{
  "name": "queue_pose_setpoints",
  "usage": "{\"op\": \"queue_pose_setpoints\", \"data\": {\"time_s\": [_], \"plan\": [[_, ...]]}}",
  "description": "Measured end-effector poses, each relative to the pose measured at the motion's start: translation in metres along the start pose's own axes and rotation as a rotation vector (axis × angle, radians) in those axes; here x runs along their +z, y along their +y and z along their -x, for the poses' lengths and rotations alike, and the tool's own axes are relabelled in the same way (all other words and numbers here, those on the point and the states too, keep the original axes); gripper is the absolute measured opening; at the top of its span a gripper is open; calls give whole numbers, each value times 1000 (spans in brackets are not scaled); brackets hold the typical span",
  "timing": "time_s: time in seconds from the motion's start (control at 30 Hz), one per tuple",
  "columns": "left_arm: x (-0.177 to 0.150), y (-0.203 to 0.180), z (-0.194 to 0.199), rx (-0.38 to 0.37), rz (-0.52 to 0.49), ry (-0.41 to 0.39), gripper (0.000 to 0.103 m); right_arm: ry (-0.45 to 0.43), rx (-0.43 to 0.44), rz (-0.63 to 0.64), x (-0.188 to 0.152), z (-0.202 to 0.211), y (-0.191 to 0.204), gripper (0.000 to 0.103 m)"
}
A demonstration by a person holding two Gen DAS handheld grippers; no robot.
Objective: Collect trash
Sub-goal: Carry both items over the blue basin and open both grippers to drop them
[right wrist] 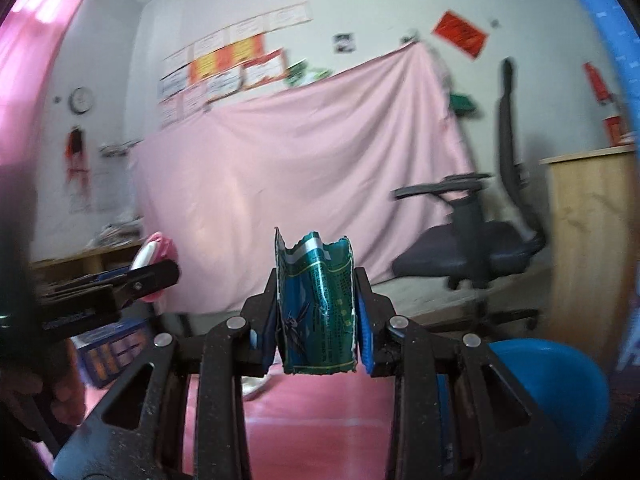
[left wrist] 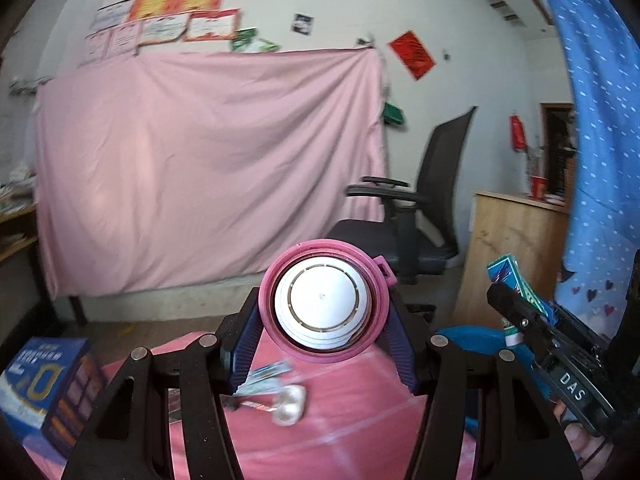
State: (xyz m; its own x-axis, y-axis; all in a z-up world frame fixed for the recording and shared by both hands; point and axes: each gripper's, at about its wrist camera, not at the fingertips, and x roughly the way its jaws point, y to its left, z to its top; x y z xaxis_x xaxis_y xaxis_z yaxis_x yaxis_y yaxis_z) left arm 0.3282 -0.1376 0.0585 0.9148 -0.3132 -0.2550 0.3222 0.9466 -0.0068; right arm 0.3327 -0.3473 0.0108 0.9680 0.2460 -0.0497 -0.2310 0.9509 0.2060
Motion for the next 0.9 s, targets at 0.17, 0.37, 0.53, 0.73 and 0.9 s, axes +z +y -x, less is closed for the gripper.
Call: {"op": "queue_pose_setpoints", "data": {"time_s": [0.17, 0.37, 0.53, 0.73, 0.9], "plan": [[4, -40, -21, -87, -46, 21, 52, -9, -130, -44, 5, 18, -35, 58], [-4, -89, -60, -177, -68, 101, 52, 66, -265, -130, -1, 27, -80, 59], [-13, -124, -95, -218, -68, 192, 52, 147, -335, -230, -14, 18, -117, 59], [-31, -144, -133, -261, -46, 324, 52, 213, -376, -315, -28, 11, -146, 59], [-39, -148, -158, -264, -20, 416, 52, 261, -367, -396, -40, 3, -164, 62]]}}
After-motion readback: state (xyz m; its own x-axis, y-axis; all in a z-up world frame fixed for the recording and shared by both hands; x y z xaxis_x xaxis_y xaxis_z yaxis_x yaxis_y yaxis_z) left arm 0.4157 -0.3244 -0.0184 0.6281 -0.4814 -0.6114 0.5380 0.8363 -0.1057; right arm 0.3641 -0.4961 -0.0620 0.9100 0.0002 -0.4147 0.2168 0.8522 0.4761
